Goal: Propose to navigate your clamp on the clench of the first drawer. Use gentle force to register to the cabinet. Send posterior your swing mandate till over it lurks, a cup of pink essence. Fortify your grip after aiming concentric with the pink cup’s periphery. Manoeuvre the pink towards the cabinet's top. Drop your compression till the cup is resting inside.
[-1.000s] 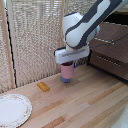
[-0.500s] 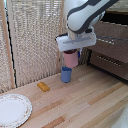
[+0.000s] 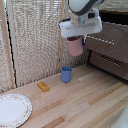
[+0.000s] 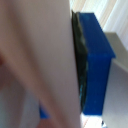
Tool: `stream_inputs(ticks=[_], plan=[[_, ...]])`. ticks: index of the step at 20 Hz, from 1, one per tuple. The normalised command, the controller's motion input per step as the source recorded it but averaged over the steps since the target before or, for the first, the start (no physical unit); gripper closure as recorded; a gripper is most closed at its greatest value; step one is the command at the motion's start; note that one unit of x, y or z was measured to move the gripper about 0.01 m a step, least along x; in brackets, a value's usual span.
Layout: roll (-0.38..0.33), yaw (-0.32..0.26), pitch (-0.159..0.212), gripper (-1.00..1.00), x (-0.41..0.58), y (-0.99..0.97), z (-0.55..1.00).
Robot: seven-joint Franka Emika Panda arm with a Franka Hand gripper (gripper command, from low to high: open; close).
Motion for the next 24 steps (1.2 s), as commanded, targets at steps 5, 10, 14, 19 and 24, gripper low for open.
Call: stream_inputs(ticks=[5, 10, 14, 19, 24], plan=[[-0.136, -0.268, 0.000, 1.00, 0.217, 0.11, 0.69], [-0.143, -0.262, 0.000, 1.00, 0.236, 0.10, 0.68], [-0.150, -0.233, 0.000, 1.00, 0.318, 0.04, 0.67], [-0.048, -0.163, 0.000, 1.00, 0.411, -0.20, 0.80], [0.073, -0.076, 0.000, 1.00, 0.226, -0.75, 0.96]])
